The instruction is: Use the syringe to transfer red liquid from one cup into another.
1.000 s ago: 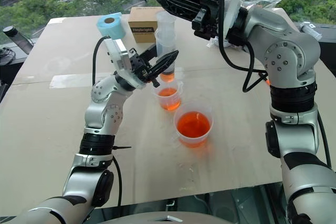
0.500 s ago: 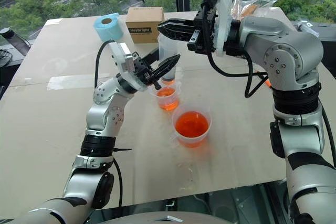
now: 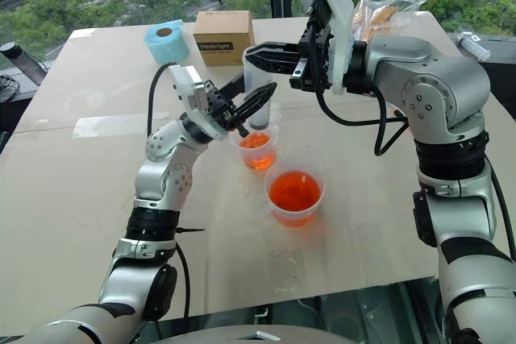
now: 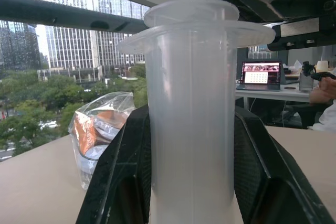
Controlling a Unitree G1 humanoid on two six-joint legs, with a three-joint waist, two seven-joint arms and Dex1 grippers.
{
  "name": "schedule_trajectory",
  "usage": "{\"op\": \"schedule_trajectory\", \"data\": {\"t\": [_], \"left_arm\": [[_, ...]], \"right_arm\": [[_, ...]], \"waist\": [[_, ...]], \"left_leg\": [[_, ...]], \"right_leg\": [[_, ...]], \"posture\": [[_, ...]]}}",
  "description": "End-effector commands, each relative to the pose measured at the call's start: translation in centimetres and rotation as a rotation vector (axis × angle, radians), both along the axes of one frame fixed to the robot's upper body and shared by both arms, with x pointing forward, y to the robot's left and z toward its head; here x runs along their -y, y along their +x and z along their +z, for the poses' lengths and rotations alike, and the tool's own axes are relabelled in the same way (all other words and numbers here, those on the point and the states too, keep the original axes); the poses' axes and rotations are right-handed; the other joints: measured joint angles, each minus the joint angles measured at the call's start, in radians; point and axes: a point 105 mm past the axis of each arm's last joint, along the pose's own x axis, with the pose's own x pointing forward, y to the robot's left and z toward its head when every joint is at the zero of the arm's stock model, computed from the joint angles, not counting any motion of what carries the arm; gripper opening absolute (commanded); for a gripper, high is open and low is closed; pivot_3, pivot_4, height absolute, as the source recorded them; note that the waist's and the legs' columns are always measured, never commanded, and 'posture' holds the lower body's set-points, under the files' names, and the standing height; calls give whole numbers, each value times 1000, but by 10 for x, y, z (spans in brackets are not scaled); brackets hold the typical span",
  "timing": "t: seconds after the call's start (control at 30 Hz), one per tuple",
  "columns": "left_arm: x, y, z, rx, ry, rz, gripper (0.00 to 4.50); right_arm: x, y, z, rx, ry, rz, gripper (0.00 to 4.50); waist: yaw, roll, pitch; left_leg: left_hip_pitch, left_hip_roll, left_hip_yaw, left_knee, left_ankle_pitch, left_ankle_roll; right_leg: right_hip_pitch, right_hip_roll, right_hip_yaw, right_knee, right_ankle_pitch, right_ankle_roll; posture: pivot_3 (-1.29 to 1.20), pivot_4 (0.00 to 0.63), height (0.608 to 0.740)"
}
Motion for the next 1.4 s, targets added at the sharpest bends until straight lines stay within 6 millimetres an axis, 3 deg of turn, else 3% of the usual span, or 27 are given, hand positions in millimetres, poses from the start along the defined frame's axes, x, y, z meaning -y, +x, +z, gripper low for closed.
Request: {"op": "schedule_trajectory", "data": {"t": [0.03,0.13,0.23,0.27,0.33,0.43,0.57,0.67,0.77,0.83,0.9,0.97,1.07,1.2,1.3,1.4], "left_arm": [[3,-12,33,143,-46,-22,1381],[3,-13,33,145,-41,-16,1381],[3,-17,40,150,-40,-21,1381],[3,-18,43,156,-39,-23,1381],[3,-21,48,165,-37,-22,1381],[1,-24,55,171,-40,-16,1381],[-8,-27,69,170,-58,17,1381],[-26,-25,77,111,-28,105,1381],[-54,-28,64,-7,89,225,1381],[-62,-33,61,-45,108,249,1381],[-82,-37,57,-110,109,310,2381],[-102,-42,49,-163,140,387,3100],[-140,-47,7,-347,298,536,4375],[-168,-54,-35,-495,417,633,4454],[-182,-52,-43,-501,416,705,4454],[-188,-48,-36,-458,387,739,4454]], "right_arm": [[-5,-1,-14,-40,-40,22,59],[-4,-13,8,4,88,126,59],[9,-27,37,-21,251,234,59],[15,-25,41,-29,273,219,276],[25,-20,46,-17,296,189,815],[39,-18,55,21,344,155,2368],[62,-16,64,82,417,66,3917],[85,-16,44,40,374,13,3917],[111,-9,11,-25,326,-121,3917],[117,-12,2,-42,306,-140,3917],[131,-10,-12,-75,281,-205,3960],[141,-11,-25,-113,260,-249,3960],[156,-16,-51,-192,196,-300,3960],[164,-19,-74,-230,128,-336,3960],[165,-19,-78,-239,128,-340,3960],[166,-18,-77,-240,136,-344,3960]], "waist": [[0,0,0],[0,0,0],[1,0,0],[3,0,0],[3,0,0],[2,0,0],[-1,0,0],[2,0,0],[0,0,0],[-2,1,1],[-2,1,1],[0,1,1],[-2,1,1],[4,1,1],[10,1,1],[13,1,1]], "left_leg": [[0,0,0,0,0,0],[0,0,0,0,0,0],[0,0,0,0,0,0],[0,0,0,0,0,0],[0,0,-1,0,0,0],[0,-1,0,0,0,0],[0,0,0,-1,0,0],[0,0,-1,-1,0,0],[0,0,-1,-1,0,0],[0,0,0,-2,0,0],[0,0,0,-2,0,0],[0,1,0,-2,0,0],[1,1,0,-2,0,0],[2,1,1,-3,0,0],[3,1,0,-2,0,0],[3,1,-1,-2,0,0]], "right_leg": [[0,0,0,0,0,0],[0,0,0,0,0,0],[0,0,0,0,0,0],[0,0,0,0,0,0],[0,-1,0,0,0,0],[0,-1,0,0,0,0],[0,0,1,0,0,0],[0,-1,0,0,0,0],[0,-1,1,0,0,0],[0,-1,2,0,0,0],[0,-1,2,-1,0,0],[0,-1,2,-1,0,0],[0,-1,2,-1,0,0],[1,-1,3,-1,0,0],[2,-1,2,0,0,0],[2,-1,2,-1,0,0]], "posture": [[0,150,740],[0,150,740],[0,150,740],[0,150,740],[0,150,740],[0,150,740],[0,150,740],[0,150,740],[0,150,740],[0,150,740],[0,150,740],[0,150,740],[0,150,740],[0,150,740],[0,150,740],[0,150,740]]}}
